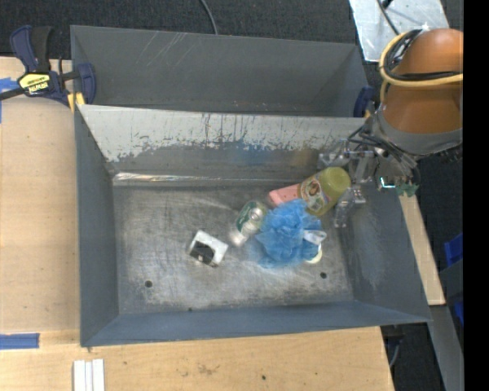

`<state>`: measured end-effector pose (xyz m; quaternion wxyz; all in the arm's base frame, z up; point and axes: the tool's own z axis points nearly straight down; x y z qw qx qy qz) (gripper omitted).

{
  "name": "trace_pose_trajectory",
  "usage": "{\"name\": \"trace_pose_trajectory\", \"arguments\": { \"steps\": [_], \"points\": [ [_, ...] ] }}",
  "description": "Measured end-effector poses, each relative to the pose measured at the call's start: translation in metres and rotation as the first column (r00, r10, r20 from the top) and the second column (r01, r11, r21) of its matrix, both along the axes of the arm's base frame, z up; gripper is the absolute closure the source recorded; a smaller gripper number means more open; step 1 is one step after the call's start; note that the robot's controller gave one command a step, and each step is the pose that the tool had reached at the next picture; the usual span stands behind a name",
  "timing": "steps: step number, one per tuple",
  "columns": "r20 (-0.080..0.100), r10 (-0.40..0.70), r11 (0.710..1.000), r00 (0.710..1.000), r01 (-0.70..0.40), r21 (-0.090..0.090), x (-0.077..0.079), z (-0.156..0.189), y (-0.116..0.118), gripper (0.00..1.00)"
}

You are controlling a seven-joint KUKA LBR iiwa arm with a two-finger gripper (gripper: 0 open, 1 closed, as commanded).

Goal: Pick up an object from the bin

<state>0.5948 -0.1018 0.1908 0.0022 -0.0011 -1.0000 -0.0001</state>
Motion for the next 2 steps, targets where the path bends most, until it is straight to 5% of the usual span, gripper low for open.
{"name": "trace_pose_trajectory", "arguments": {
  "steps": [1,2],
  "points": [
    [0.008,0.002,1.0,1.0,-0.002,-0.001,0.002,0.004,0.0,0.0],
    [0.014,0.069,0.998,0.998,-0.068,-0.003,0.007,-0.028,-0.001,0.0]
  ]
}}
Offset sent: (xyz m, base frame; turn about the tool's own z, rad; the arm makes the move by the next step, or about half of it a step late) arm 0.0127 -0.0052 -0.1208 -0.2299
